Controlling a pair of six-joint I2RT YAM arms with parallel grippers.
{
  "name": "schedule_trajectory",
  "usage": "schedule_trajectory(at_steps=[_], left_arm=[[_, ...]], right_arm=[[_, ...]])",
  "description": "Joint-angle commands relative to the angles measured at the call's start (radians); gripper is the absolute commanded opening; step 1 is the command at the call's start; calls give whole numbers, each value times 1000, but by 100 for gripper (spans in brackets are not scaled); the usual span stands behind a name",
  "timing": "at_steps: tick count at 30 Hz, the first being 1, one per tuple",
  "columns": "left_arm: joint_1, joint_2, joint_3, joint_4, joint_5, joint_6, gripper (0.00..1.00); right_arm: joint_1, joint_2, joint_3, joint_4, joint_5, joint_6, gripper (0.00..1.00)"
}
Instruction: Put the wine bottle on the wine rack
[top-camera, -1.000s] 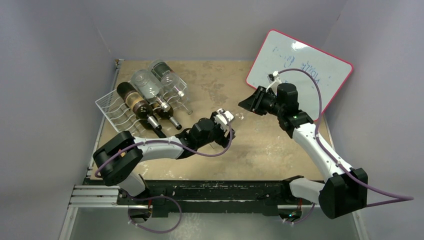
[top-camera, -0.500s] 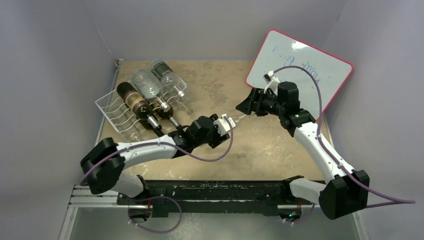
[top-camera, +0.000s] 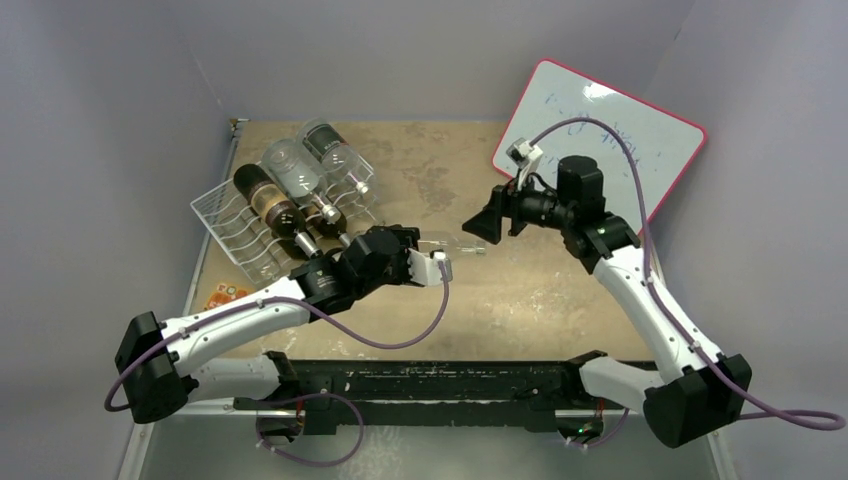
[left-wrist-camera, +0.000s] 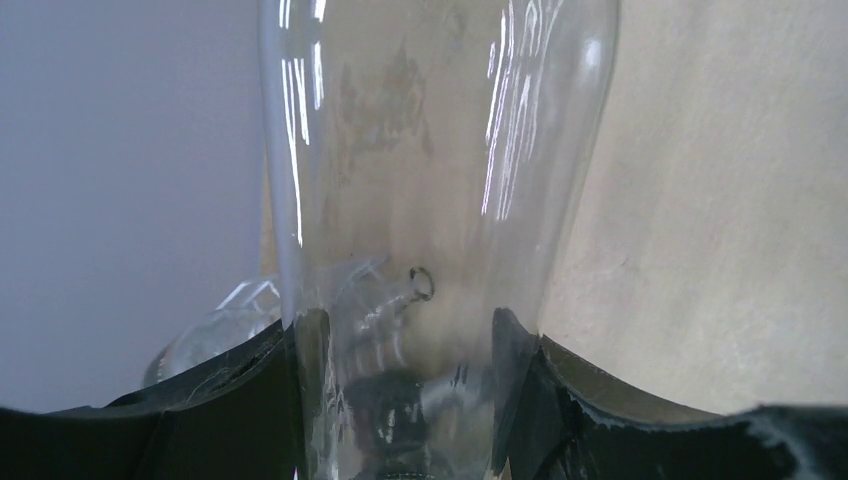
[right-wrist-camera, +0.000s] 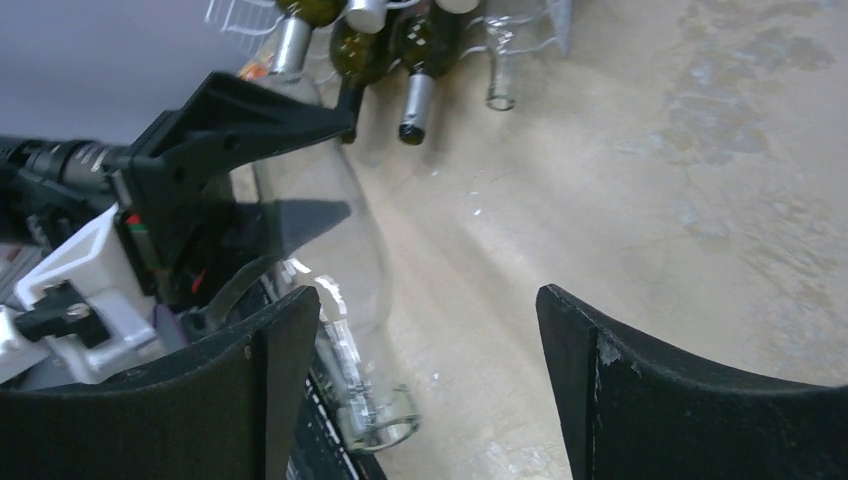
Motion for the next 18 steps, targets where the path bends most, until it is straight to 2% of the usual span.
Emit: schedule_trajectory(at_steps=[1, 4, 10, 18], left_arm=[[4, -48, 29, 60, -70, 198, 0], [4, -61, 20, 90, -64, 233, 0], [5, -113, -28, 133, -49, 272, 0], [4, -150, -50, 168, -26, 316, 0]], right_arm=[[109, 12, 35, 15, -14, -55, 83], [170, 68, 56, 12, 19, -63, 84], [200, 129, 61, 12, 1, -76, 84], [256, 196, 64, 40, -83, -106, 84]])
